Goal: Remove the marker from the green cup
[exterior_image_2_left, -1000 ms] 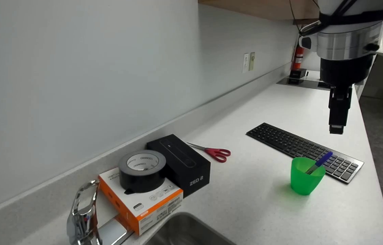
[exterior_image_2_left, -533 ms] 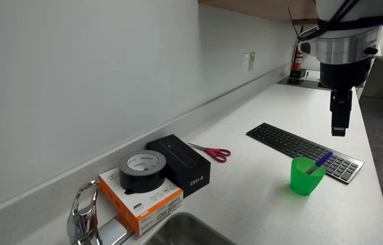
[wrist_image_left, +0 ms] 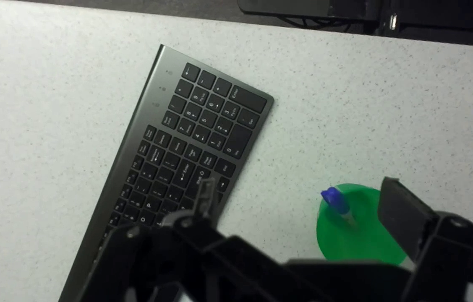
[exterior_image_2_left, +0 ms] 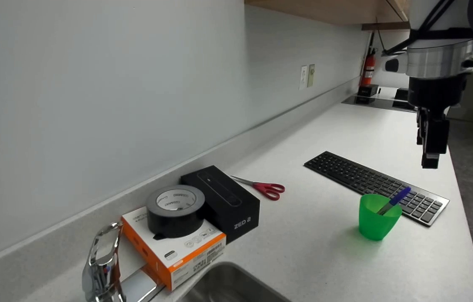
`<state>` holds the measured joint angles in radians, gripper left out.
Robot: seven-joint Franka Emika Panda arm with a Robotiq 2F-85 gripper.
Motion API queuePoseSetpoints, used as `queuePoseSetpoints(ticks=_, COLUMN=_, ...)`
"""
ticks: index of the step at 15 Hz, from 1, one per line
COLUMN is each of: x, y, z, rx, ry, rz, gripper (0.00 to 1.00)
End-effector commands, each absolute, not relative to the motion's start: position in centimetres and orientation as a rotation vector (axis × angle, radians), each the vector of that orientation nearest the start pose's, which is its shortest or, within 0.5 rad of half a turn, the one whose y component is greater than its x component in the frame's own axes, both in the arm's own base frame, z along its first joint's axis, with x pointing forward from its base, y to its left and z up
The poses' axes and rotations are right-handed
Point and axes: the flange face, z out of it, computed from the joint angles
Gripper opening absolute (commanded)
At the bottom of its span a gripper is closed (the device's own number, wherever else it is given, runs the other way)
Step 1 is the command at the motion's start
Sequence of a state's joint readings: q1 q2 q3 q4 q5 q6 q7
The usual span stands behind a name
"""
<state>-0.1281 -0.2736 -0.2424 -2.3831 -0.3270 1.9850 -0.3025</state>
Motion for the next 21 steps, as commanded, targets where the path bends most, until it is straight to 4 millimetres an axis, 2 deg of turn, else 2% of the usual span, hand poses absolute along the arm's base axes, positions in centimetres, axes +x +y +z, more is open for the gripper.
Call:
queuePoseSetpoints(ticks=1, x=40.3, y=-18.3, z=41.2, rx=-3.283, ry=-0.148, rz=0.325, gripper=1.00)
queuePoseSetpoints(ticks=5, x=40.3, y=-18.5, z=40.5, rx=-3.278, ry=-0.143, rz=0.337, gripper=1.00)
queuePoseSetpoints(ticks=15, x=42.0, y=-16.4, z=36.7, rx=-3.209, ry=-0.226, rz=0.451, gripper=1.00)
queuePoseSetpoints(ticks=21, x=42.5, y=-15.5, z=35.3, rx=-3.179, ry=-0.249, rz=0.514, gripper=1.00)
